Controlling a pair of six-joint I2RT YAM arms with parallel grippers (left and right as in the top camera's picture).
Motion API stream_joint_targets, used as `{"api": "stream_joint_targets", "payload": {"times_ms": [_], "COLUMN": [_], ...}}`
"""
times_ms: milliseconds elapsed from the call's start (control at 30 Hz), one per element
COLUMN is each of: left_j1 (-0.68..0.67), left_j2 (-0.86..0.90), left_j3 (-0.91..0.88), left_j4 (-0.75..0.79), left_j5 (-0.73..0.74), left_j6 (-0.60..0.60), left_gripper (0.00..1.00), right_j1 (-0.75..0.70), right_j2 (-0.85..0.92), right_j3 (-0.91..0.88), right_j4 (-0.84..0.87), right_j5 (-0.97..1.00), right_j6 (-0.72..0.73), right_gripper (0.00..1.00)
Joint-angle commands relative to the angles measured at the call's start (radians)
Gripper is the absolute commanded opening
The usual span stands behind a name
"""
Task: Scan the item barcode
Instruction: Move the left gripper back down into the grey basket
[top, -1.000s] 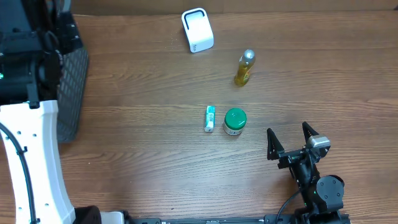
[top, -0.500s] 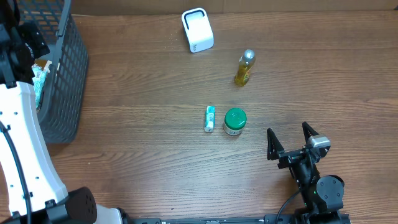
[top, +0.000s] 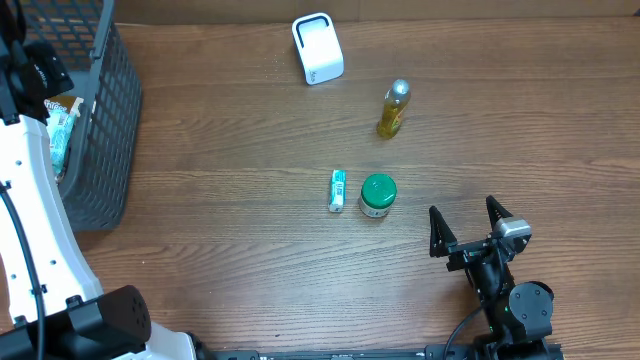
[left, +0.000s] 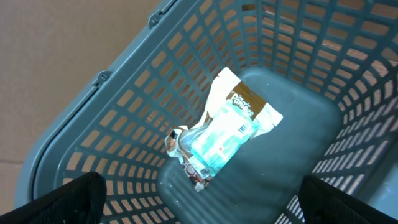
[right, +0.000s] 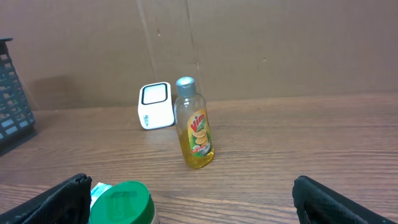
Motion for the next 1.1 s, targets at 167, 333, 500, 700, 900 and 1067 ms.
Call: {"api": "stream_joint_targets", "payload": {"times_ms": [167,333,500,700,900,1067], "left_j1": [0.038,0.059,0.085,0.116,0.141,0.159], "left_j2": [0.032,0.059,0.115,0.175,0.199,0.208], "left_j3": [0.01,0.01,0.01,0.01,0.009,0.009], "left_j4": [0.005,0.008,0.001,-0.013,-0.024,-0.023], "left_j5": [-0.019,-0.021,-0.021,-0.021,-0.016,-0.015], "left_j6": [0.02,0.028,0.082,0.105,0.105,0.105], "left_gripper": [1.0,1.0,1.0,1.0,1.0,1.0], "right_j1": [-0.003,-0.003,-0.003,-0.003,-0.003,-0.003], "right_j2": [-0.007,-0.007,-0.007,-0.007,-0.007,-0.007], "right_j3": [-0.011,-0.011,-0.011,-0.011,-0.011,-0.011], "right_j4": [0.007,0.007,0.007,0.007,0.007,0.007], "right_j5": [-0.001,-0.001,-0.001,-0.001,-0.001,-0.001], "right_j6": [-0.004,-0.004,-0.004,-0.004,-0.004,-0.004], "right_gripper": [1.0,1.0,1.0,1.0,1.0,1.0]}}
